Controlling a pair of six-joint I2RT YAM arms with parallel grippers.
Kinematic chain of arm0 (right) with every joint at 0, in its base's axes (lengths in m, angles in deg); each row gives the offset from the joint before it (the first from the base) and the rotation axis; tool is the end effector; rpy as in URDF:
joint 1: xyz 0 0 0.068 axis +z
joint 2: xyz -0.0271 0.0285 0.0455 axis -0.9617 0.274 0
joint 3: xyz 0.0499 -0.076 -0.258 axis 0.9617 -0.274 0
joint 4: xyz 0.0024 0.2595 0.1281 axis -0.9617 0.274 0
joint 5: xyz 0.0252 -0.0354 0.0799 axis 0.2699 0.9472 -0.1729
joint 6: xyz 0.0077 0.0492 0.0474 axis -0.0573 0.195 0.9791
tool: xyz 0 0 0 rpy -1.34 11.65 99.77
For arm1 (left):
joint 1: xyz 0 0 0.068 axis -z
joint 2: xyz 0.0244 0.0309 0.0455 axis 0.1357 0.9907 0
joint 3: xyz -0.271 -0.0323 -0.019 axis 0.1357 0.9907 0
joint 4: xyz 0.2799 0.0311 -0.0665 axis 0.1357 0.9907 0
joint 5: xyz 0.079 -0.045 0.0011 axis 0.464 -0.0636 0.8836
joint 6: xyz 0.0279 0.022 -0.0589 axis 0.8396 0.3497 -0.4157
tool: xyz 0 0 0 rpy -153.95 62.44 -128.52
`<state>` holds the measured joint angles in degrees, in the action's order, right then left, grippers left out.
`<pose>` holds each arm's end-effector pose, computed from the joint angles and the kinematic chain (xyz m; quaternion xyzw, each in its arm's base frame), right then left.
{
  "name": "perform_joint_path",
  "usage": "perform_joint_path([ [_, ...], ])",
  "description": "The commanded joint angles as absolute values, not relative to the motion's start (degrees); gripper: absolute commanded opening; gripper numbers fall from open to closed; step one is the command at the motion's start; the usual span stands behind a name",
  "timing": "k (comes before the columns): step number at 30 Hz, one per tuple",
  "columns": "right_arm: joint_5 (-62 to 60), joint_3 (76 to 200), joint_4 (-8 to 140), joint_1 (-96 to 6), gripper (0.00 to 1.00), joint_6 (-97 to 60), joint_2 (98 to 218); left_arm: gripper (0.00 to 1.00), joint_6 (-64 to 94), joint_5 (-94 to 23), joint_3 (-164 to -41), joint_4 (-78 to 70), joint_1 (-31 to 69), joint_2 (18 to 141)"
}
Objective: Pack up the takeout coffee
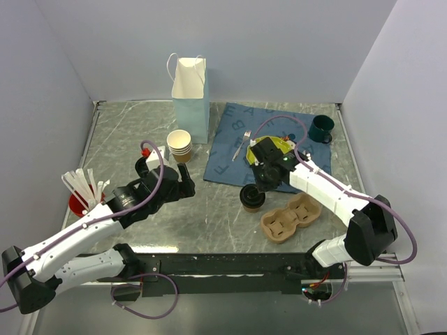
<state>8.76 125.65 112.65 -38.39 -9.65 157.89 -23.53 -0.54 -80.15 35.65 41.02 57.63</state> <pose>0.2556 0.1807 0.2325 -0.1655 0.9616 0.0749 0.2056 0.1727 -0.1592 0.2883 -0.1065 0.8841 -0.1690 0.4226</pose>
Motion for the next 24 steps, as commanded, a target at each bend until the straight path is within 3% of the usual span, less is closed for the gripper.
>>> perform_joint_path([
  [1, 11.7, 126.3, 114.0, -39.8, 0.09, -7.6, 157.4, 0.97, -21.8, 2.1, -83.4, 35.2, 40.9, 57.2],
  [7, 10.1, 126.9, 115.7, -39.7, 0.26, -6.5, 155.7, 0.97, -27.3, 10.0, -92.5, 44.2, 40.8, 61.2],
  [8, 10.2, 127.9, 116.7, -39.8, 0.32, -6.3, 155.0, 0.97, -30.5, 11.5, -96.4, 45.9, 40.6, 62.1],
  [9, 10.6, 128.5, 118.1, -39.8, 0.46, -6.1, 154.5, 0.97, -31.7, 12.7, -98.5, 47.3, 40.5, 64.1],
  [13, 12.2, 132.2, 123.2, -39.8, 0.70, -6.1, 152.6, 0.97, -39.1, 18.7, -109.1, 52.2, 39.9, 67.6],
  [19, 13.3, 139.8, 130.7, -39.8, 0.74, -6.5, 149.4, 0.99, -38.4, 15.7, -118.7, 43.5, 31.5, 70.4],
  [24, 9.7, 142.2, 133.5, -39.7, 0.74, -7.2, 142.2, 0.89, -39.6, 12.8, -126.0, 38.3, 24.1, 79.2],
])
